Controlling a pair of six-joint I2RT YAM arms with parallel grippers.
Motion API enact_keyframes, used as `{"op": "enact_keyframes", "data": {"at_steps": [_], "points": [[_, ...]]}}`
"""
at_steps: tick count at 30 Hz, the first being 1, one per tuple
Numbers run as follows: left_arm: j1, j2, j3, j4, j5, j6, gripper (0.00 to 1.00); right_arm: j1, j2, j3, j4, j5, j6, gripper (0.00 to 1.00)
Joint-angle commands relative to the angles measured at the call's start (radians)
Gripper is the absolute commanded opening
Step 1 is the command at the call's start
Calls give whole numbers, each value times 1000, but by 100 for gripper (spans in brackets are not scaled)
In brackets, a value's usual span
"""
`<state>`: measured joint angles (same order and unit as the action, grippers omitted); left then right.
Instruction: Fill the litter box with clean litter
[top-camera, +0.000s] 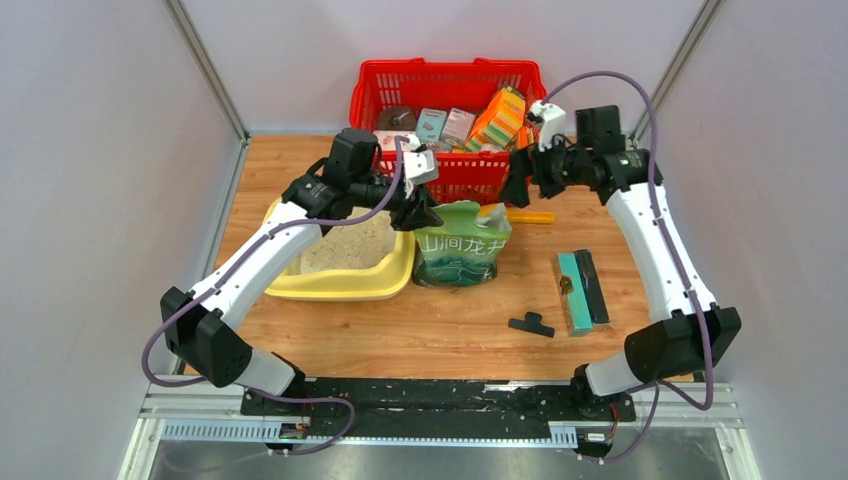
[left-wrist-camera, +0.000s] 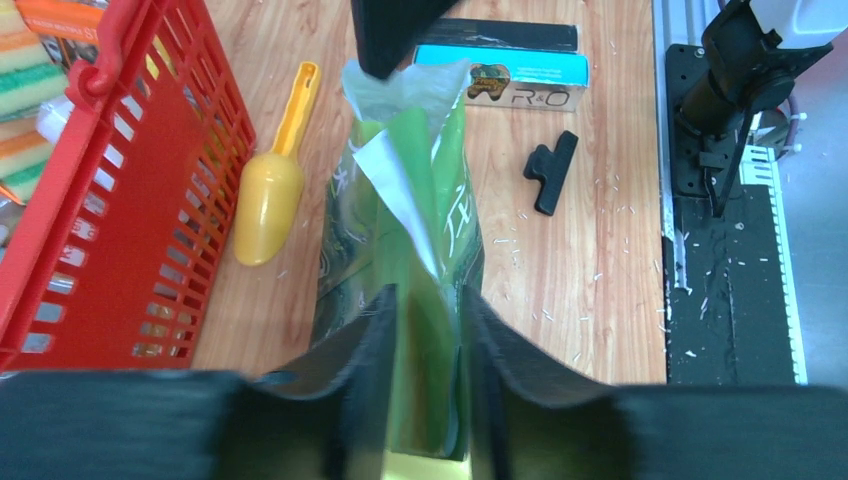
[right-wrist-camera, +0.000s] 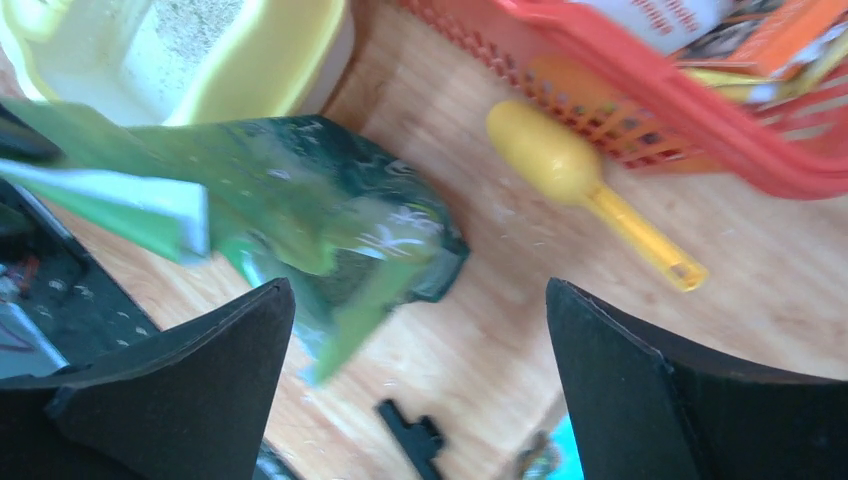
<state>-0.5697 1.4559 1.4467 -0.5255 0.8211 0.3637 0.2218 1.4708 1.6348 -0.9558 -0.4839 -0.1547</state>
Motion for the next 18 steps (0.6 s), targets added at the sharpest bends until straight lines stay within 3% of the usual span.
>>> {"op": "enact_keyframes", "data": {"at_steps": [1, 3, 5, 7, 13, 18], "points": [[5, -46, 53, 15, 4, 1, 49, -180, -12, -35, -12, -257, -406, 100], [11, -55, 60, 4, -14, 1, 53, -250, -10, -76, -46, -283, -641, 100], [17, -72, 60, -14, -40, 4, 57, -260, 8, -90, -69, -259, -771, 100], [28, -91, 54, -31, -60, 7, 58, -260, 31, -98, -148, -249, -1006, 99], [56, -137, 43, -74, -86, 18, 58, -251, 184, -125, -170, -144, -1279, 92], [60, -150, 55, -110, -105, 35, 58, -228, 344, -47, -175, -43, -1341, 87]]}}
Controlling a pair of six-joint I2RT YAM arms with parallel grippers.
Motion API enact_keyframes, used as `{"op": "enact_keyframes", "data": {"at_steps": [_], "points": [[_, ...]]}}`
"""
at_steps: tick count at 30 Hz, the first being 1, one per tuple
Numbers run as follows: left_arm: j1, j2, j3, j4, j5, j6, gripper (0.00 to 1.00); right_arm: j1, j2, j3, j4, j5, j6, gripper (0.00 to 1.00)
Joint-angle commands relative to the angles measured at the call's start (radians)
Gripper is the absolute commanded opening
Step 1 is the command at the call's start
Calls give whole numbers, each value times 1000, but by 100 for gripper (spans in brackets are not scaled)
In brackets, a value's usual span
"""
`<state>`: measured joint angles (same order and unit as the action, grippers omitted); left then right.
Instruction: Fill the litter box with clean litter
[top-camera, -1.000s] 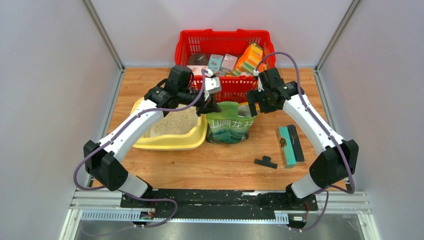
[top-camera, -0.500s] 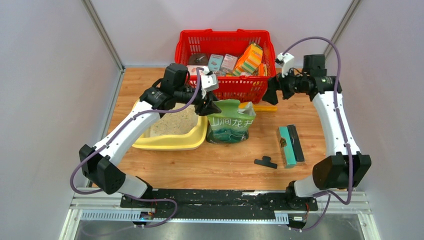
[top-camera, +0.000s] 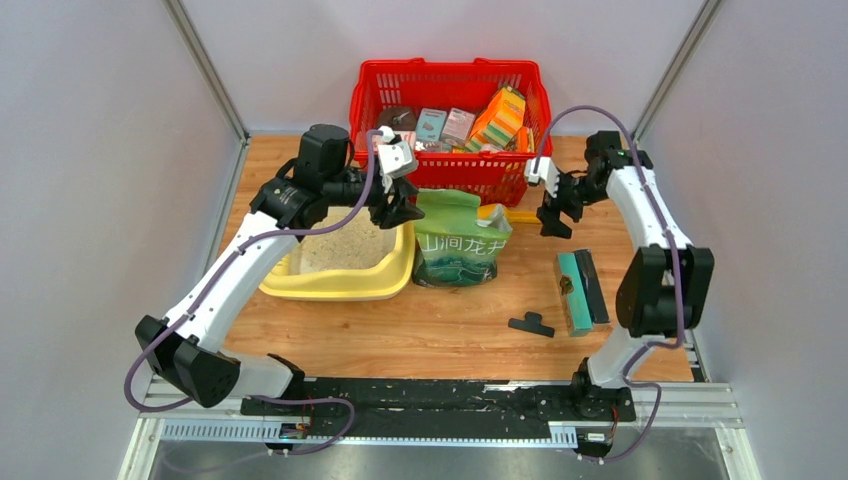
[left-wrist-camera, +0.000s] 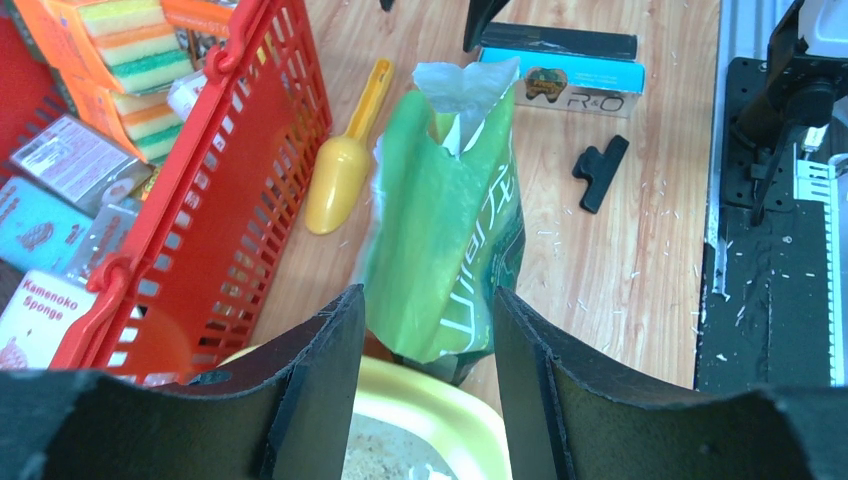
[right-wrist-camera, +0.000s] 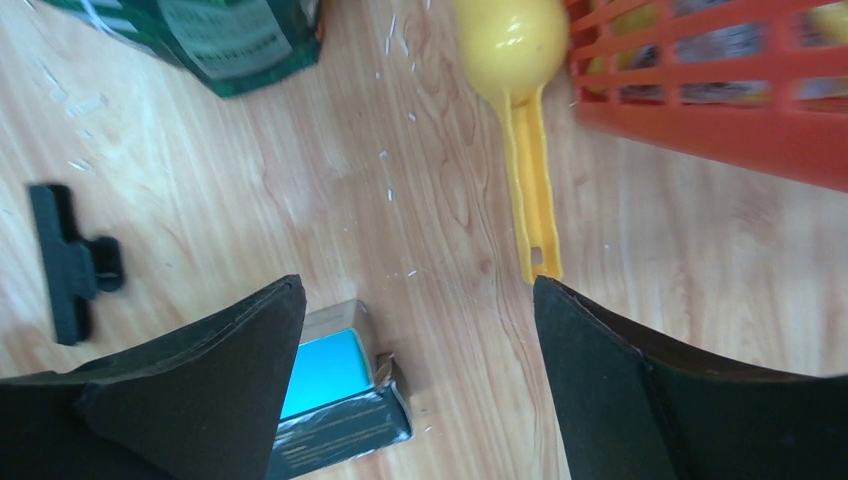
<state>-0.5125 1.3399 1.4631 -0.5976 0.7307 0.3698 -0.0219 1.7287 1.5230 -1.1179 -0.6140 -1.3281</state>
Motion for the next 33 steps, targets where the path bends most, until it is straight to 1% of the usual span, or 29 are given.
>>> {"op": "enact_keyframes", "data": {"at_steps": [1, 3, 7, 8, 18, 23, 25, 26, 28, 29, 31, 32, 33], "points": [[3, -39, 40, -41, -17, 31, 58, 16, 126, 86, -11, 103, -181, 86], [5, -42, 43, -50, -24, 35, 58, 17, 163, 97, 18, 152, -207, 84], [5, -51, 42, -56, -34, 37, 58, 17, 232, 97, 82, 215, -223, 83], [5, -53, 42, -57, -37, 38, 58, 48, 239, 89, 98, 227, -223, 83], [5, -50, 48, -71, -40, 47, 58, 74, 272, -24, 340, 332, -227, 78], [5, -45, 52, -67, -31, 41, 58, 76, 299, -60, 401, 379, -227, 74], [5, -45, 51, -65, -28, 38, 58, 77, 301, -78, 409, 396, -227, 67], [5, -45, 51, -65, -28, 38, 58, 79, 299, -86, 421, 401, -227, 60], [5, -47, 45, -65, -27, 40, 57, 77, 287, -99, 434, 413, -224, 49], [5, -47, 42, -64, -25, 38, 57, 80, 284, -115, 443, 418, -221, 37], [5, -45, 39, -61, -21, 37, 57, 79, 269, -130, 449, 441, -217, 26], [5, -44, 40, -57, -14, 35, 57, 79, 261, -142, 449, 448, -214, 18], [5, -42, 39, -53, -11, 35, 57, 80, 249, -152, 451, 464, -209, 15]]}}
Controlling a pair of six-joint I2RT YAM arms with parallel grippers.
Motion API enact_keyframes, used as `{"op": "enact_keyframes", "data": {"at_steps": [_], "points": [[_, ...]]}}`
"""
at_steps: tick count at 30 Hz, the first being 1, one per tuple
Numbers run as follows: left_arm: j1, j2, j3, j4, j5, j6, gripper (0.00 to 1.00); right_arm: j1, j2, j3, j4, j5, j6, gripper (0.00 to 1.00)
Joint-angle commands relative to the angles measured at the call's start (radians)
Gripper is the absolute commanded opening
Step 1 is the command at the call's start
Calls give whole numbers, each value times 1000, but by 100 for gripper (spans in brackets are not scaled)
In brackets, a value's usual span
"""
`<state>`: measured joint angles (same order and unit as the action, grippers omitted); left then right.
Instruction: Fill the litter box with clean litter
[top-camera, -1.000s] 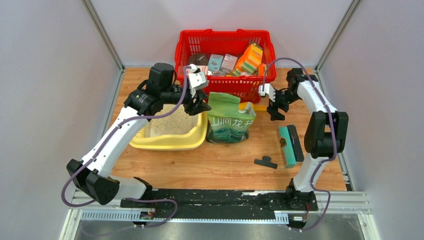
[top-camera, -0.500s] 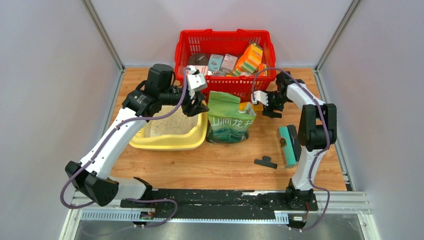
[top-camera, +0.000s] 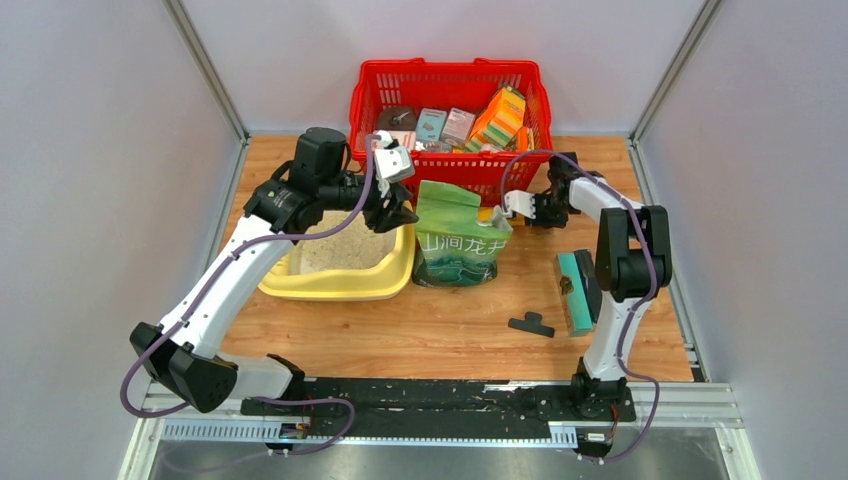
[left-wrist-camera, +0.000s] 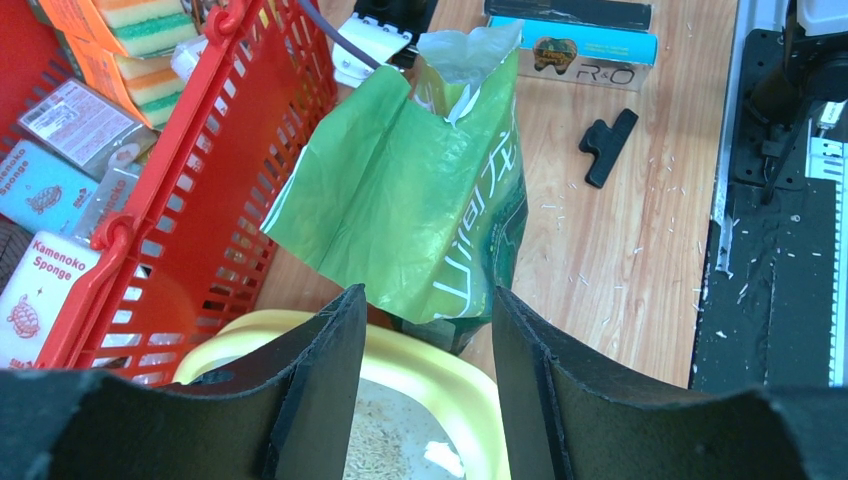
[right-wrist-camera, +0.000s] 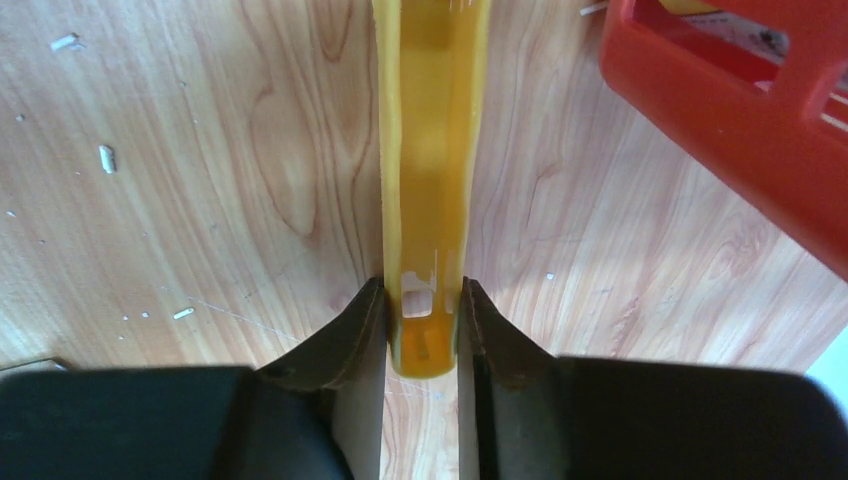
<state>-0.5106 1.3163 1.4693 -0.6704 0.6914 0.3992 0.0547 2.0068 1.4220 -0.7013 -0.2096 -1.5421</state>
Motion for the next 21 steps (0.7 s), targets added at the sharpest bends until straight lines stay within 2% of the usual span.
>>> {"op": "enact_keyframes", "data": {"at_steps": [1, 2, 5, 9, 11, 17, 20, 21], "points": [[3, -15, 34, 23, 30, 3, 57, 2, -40, -58, 33, 65, 8, 12], [3, -14, 33, 29, 33, 1, 57, 2, -78, -81, 31, 73, 16, 6], [3, -6, 33, 41, 43, -2, 57, -1, -169, -109, 5, 69, 42, 0], [3, -3, 23, 61, 56, -14, 57, -6, -279, -132, -62, 93, 114, 0], [3, -3, 17, 71, 66, -16, 56, -15, -310, -118, -124, 102, 203, 0], [-2, 15, 19, 107, 91, -20, 56, -33, -463, -43, -320, 21, 394, 0], [-19, 24, 31, 109, 82, 15, 57, -32, -529, 20, -420, -10, 521, 0], [-26, 26, 37, 95, 74, 70, 57, -32, -540, 49, -444, -17, 563, 0]]}}
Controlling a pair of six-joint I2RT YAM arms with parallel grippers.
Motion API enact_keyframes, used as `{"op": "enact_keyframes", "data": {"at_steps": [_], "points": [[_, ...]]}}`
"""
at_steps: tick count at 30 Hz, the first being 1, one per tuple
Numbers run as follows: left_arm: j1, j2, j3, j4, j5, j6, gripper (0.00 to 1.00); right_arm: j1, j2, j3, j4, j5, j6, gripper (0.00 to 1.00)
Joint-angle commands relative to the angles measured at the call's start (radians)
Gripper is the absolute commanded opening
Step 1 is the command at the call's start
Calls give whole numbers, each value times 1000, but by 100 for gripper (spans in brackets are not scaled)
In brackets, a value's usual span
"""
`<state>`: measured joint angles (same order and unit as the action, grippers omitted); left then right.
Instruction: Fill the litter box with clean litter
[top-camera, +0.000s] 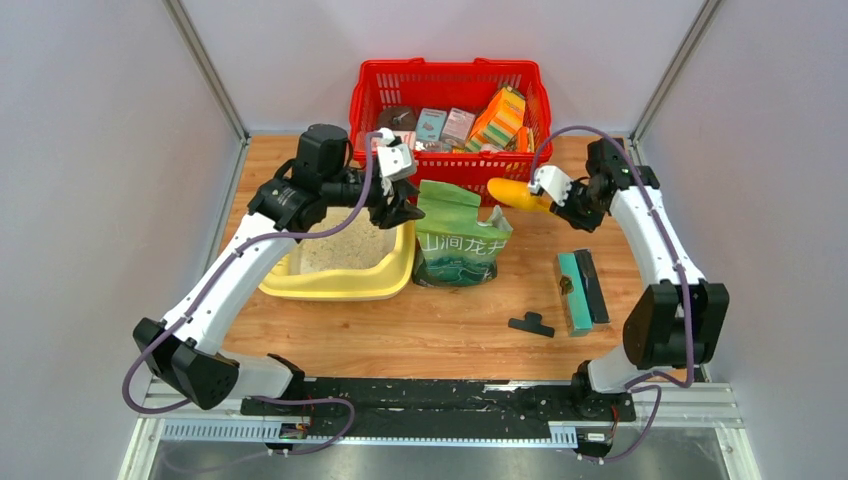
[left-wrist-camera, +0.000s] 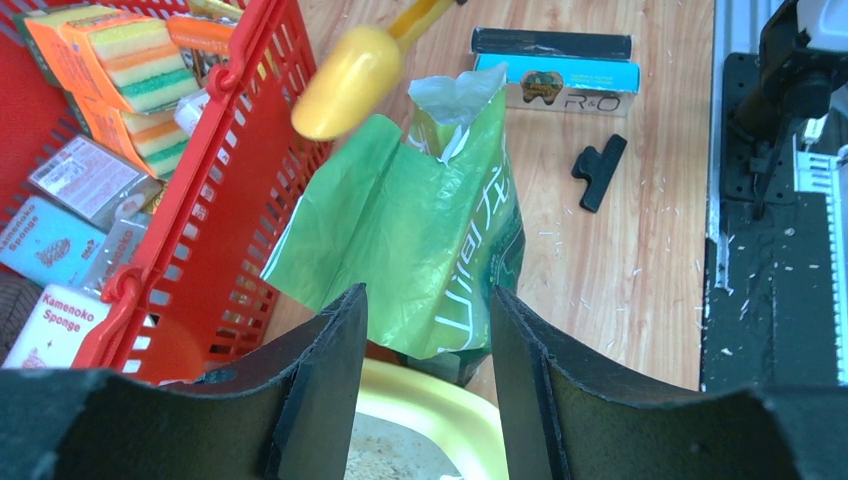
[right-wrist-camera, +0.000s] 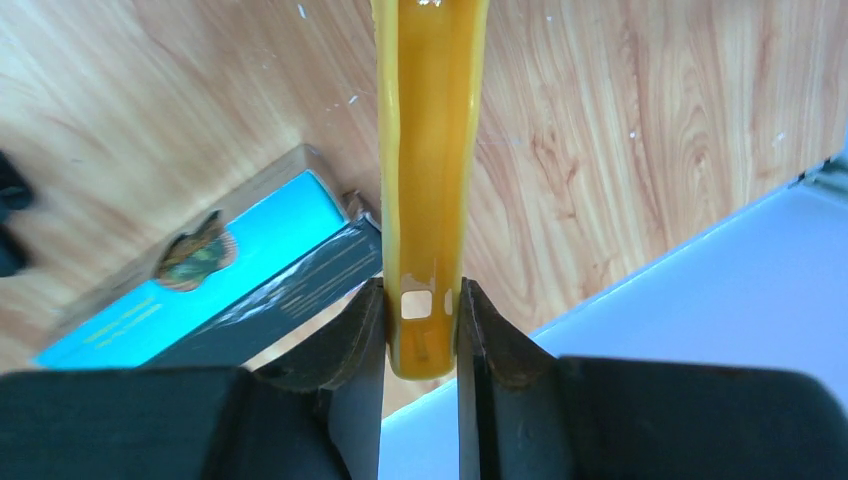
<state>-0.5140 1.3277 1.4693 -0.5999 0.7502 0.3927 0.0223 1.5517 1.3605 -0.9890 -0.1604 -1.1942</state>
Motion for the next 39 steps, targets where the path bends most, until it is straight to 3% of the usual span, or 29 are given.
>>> {"op": "enact_keyframes", "data": {"at_steps": [1, 6, 10, 14, 19, 23, 39], "points": [[-33, 19, 51, -4, -14, 109, 57, -1, -103, 164, -199, -76, 255, 0], [-99, -2, 39, 5, -116, 300, 57, 1, -174, 301, -326, -316, 387, 0], [-175, -39, -85, 214, -426, 480, 57, 39, -174, 382, -410, -514, 513, 0], [-178, -88, -196, 486, -545, 529, 57, 51, -137, 378, -439, -712, 605, 0], [-176, -143, -337, 763, -506, 744, 59, 112, -96, 351, -476, -758, 591, 0], [-184, -157, -408, 870, -470, 967, 60, 143, -76, 335, -442, -780, 649, 0], [-208, -59, -423, 874, -324, 1282, 57, 234, -96, 302, -415, -740, 676, 0]]}}
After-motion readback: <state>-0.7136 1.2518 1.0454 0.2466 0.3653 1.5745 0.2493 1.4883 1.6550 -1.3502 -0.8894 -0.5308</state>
